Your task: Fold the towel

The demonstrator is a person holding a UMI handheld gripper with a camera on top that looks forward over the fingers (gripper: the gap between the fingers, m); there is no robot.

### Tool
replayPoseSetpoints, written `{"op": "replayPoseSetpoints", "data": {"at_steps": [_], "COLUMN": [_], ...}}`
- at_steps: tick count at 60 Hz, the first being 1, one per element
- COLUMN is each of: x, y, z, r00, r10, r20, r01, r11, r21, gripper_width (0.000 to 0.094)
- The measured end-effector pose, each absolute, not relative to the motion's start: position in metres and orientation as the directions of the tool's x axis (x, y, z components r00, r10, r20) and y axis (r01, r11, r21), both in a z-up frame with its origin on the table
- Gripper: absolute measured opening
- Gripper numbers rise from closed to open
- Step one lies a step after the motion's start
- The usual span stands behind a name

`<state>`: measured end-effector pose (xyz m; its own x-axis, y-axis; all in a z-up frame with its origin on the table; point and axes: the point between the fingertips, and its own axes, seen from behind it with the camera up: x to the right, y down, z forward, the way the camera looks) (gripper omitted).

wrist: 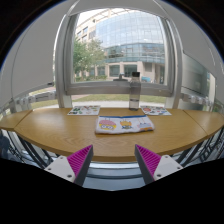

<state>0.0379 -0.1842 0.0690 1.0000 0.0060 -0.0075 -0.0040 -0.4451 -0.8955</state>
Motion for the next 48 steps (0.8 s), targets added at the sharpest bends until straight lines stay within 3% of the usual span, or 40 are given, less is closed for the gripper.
{"op": "replayPoseSetpoints", "data": {"at_steps": [16, 24, 43, 48], "x": [0.015, 0.046, 0.165, 0.191], "y": [-0.145, -0.125, -0.174, -0.199], "z": [0.065, 0.06, 0.037, 0.044], "r00": [0.996, 0.997, 0.994, 0.992], "r10": [0.087, 0.032, -0.021, -0.006], "r20": [0.014, 0.07, 0.11, 0.127], "r01": [0.054, 0.076, 0.072, 0.091], "r11": [-0.478, -0.506, -0.64, -0.657], "r21": [-0.876, -0.859, -0.765, -0.748], "gripper_width": [0.0797, 0.0677, 0.0291, 0.0081]}}
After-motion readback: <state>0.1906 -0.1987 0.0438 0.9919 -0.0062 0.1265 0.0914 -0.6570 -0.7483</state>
